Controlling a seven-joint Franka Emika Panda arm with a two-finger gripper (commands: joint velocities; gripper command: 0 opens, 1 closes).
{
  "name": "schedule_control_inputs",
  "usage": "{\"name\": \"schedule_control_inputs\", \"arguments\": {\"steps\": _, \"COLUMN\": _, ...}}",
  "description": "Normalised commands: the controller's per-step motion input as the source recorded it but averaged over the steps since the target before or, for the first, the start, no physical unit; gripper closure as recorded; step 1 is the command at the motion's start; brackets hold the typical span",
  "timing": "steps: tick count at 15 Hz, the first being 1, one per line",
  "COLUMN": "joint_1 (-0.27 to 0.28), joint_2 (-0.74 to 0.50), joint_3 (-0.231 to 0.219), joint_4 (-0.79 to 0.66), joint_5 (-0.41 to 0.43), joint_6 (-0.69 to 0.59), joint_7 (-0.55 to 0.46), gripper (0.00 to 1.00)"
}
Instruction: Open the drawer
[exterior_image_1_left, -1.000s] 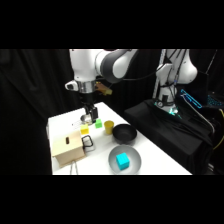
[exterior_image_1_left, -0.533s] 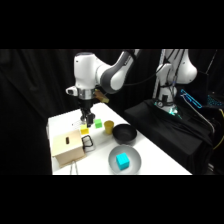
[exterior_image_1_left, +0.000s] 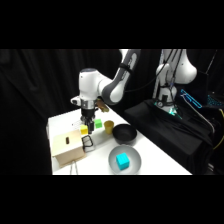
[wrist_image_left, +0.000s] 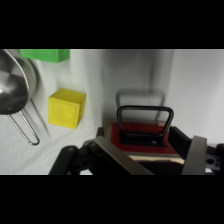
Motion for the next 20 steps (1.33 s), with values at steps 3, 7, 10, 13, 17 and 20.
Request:
{"name": "schedule_control_inputs", "arguments": {"steps": 3, "joint_1": -0.032, "joint_2": 0.29, "joint_3": 0.040, "joint_4": 0.23, "joint_5": 0.106, "joint_6": 0.18, "joint_7": 0.01, "gripper": 0.00}}
{"name": "schedule_control_inputs", "arguments": {"steps": 7, "joint_1": -0.058, "joint_2": 0.18, "joint_3": 0.043, "joint_4": 0.22, "joint_5": 0.095, "joint_6": 0.18, "joint_7": -0.02, "gripper": 0.00}}
{"name": "schedule_control_inputs", "arguments": {"steps": 10, "joint_1": -0.013, "joint_2": 0.12, "joint_3": -0.021, "joint_4": 0.14, "joint_5": 0.035, "joint_6": 0.22, "joint_7": 0.02, "gripper": 0.00}}
{"name": "schedule_control_inputs", "arguments": {"steps": 13, "joint_1": -0.041, "joint_2": 0.09, "joint_3": 0.015, "joint_4": 0.05, "joint_5": 0.058, "joint_6": 0.22, "joint_7": 0.00, "gripper": 0.00}}
{"name": "schedule_control_inputs", "arguments": {"steps": 17, "joint_1": -0.081, "joint_2": 0.07, "joint_3": 0.056, "joint_4": 0.02, "joint_5": 0.102, "joint_6": 0.23, "joint_7": -0.02, "gripper": 0.00}}
{"name": "schedule_control_inputs", "arguments": {"steps": 20, "joint_1": -0.105, "joint_2": 0.07, "joint_3": 0.097, "joint_4": 0.03, "joint_5": 0.134, "joint_6": 0.24, "joint_7": -0.04, "gripper": 0.00}}
